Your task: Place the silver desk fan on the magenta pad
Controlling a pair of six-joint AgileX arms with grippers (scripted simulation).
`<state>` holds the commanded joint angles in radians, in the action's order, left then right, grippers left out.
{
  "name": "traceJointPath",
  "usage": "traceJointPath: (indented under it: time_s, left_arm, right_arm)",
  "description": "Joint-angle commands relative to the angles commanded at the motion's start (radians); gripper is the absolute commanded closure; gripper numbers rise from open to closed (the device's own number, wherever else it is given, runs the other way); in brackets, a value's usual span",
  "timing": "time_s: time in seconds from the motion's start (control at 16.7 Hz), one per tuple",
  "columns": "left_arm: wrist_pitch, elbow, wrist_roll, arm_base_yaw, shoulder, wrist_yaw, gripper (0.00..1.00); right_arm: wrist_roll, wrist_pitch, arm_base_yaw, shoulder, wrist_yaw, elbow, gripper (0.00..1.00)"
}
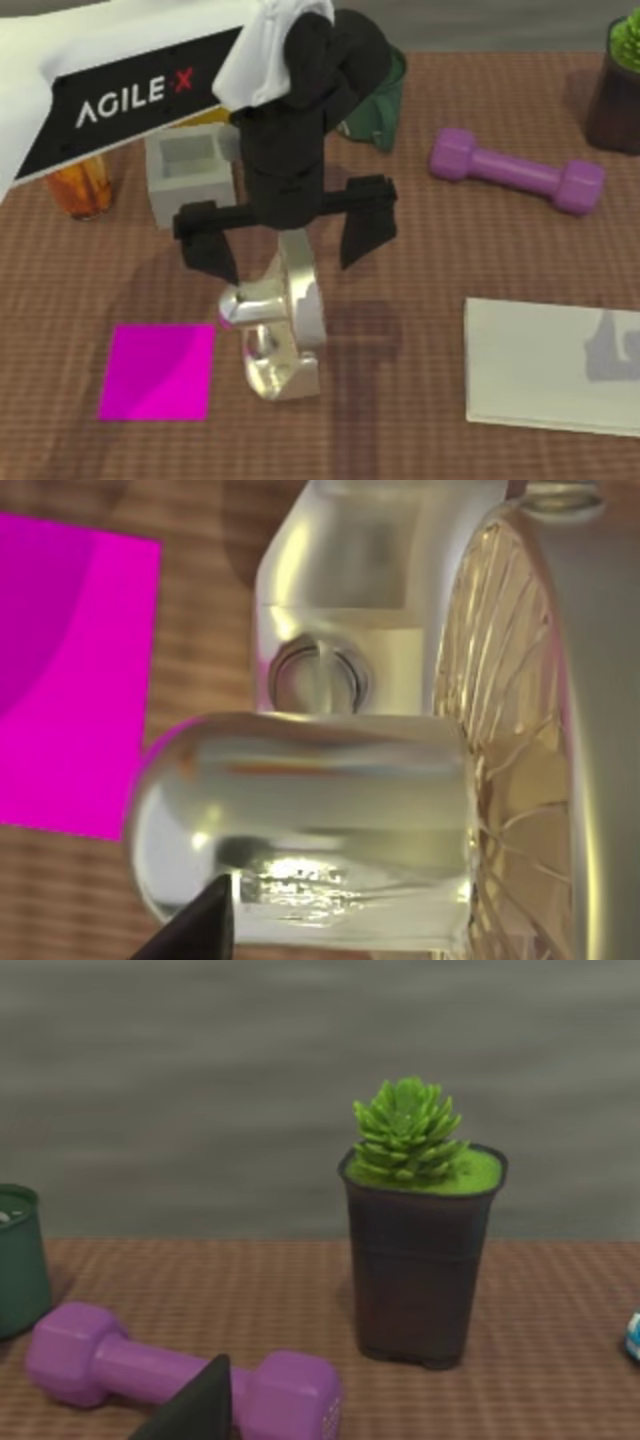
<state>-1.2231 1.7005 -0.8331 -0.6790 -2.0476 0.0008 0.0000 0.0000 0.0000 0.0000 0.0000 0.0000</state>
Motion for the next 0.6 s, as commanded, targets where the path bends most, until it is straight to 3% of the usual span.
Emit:
traceJointPath:
  time_s: [0.6]
  left_arm:
    - [0.000,0.000,0.000,0.000,0.000,0.000,0.83]
  right_arm:
    - [0.000,0.000,0.000,0.000,0.000,0.000,0.00]
